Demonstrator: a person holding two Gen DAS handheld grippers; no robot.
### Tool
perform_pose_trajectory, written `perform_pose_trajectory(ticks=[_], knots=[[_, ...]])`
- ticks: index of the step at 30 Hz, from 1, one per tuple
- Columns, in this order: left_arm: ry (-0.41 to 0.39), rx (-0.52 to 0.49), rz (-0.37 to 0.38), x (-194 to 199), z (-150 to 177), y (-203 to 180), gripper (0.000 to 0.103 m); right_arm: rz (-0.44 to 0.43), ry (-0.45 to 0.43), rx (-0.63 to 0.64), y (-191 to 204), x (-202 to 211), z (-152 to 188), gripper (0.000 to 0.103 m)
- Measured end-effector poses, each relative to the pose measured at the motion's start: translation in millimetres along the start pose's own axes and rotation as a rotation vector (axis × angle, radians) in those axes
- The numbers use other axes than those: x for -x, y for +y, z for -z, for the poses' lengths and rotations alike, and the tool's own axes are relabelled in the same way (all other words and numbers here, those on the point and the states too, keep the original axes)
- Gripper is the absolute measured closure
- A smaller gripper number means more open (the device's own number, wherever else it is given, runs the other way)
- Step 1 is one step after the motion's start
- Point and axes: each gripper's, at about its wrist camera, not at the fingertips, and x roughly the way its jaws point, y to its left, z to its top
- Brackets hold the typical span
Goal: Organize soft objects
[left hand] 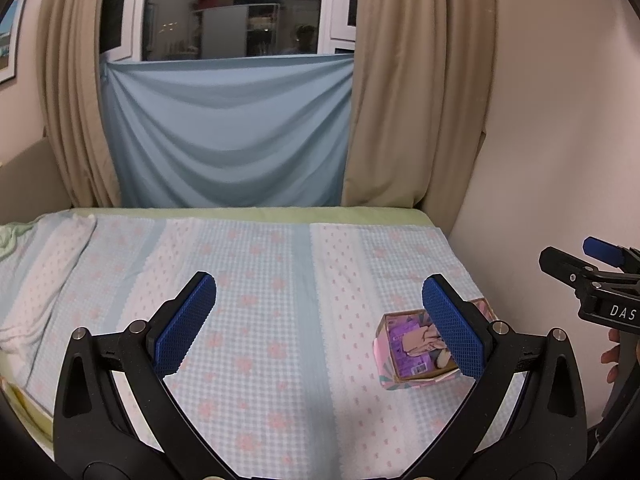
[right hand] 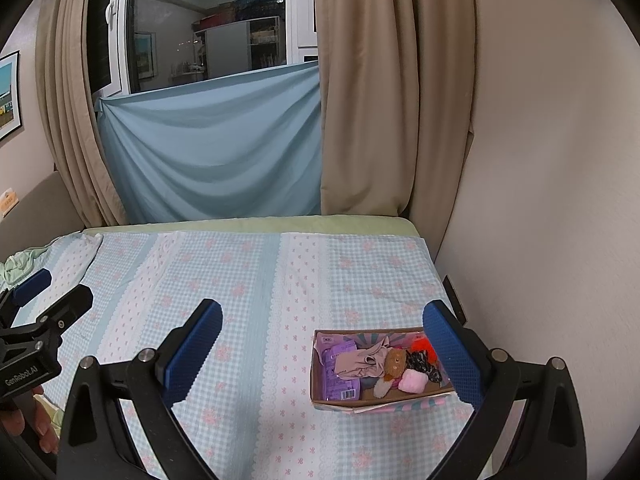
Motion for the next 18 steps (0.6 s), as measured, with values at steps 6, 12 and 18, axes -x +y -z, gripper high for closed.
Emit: perform_pose_trajectory(ticks=[6,12,18], knots=[[-0.003,-0.002,-0.007,1.8,0.9,-0.5,0.0,0.002,-0.004,-0.001,-0.4,2.0,1.0,0.003],[-0.023,-0.002,-0.013,4.7,0.7,-0.8,0.0,0.002,-0.004,-0.002,0.0,3.0,1.4,0.003],[-0.041,0.004,-0.007,5.8,1.3,3.6,0.0,0.003,0.002,0.005,1.7,1.1,0.9,0.003]])
